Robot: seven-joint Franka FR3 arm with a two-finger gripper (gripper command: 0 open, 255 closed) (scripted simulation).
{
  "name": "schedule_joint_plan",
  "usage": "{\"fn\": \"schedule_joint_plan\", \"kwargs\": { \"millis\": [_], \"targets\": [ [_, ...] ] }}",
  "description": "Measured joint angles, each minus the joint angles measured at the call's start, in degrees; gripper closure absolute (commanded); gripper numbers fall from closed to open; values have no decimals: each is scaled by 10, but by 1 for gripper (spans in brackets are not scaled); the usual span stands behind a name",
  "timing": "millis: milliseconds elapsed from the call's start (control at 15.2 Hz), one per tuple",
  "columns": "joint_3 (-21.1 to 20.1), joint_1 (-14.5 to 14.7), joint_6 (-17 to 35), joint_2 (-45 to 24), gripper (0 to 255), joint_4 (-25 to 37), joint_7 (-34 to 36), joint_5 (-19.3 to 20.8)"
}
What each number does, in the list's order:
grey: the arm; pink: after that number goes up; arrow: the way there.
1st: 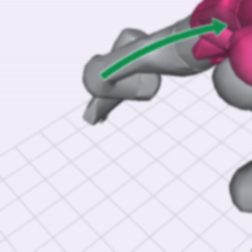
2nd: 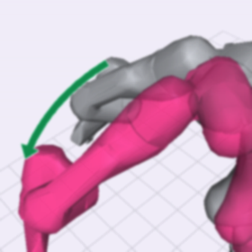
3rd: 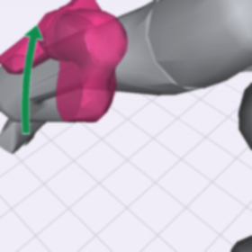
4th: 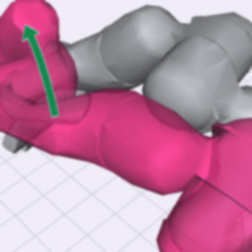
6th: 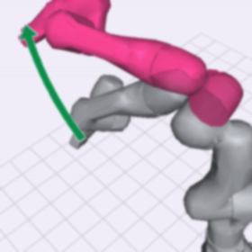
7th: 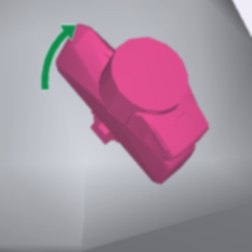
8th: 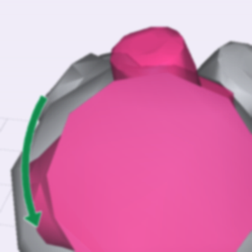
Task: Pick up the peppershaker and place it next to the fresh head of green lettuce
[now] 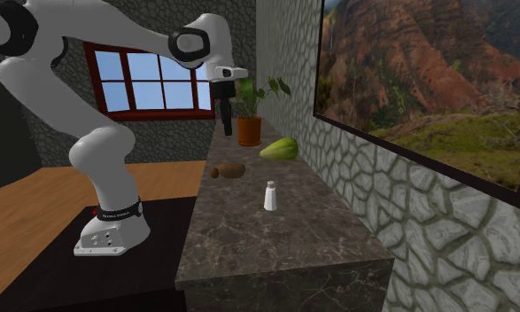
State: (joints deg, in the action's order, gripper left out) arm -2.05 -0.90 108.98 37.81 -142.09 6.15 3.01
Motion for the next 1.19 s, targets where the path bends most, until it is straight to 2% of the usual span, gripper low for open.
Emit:
{"fn": "schedule_joint_plan", "kwargs": {
  "millis": [594, 858, 1188],
  "targets": [
    [-17, -2, 151, -179, 0, 16, 18, 20],
    [-25, -5, 210, -276, 0, 46, 32, 38],
    [-31, -5, 258, -387, 0, 99, 53, 66]
  ]
}}
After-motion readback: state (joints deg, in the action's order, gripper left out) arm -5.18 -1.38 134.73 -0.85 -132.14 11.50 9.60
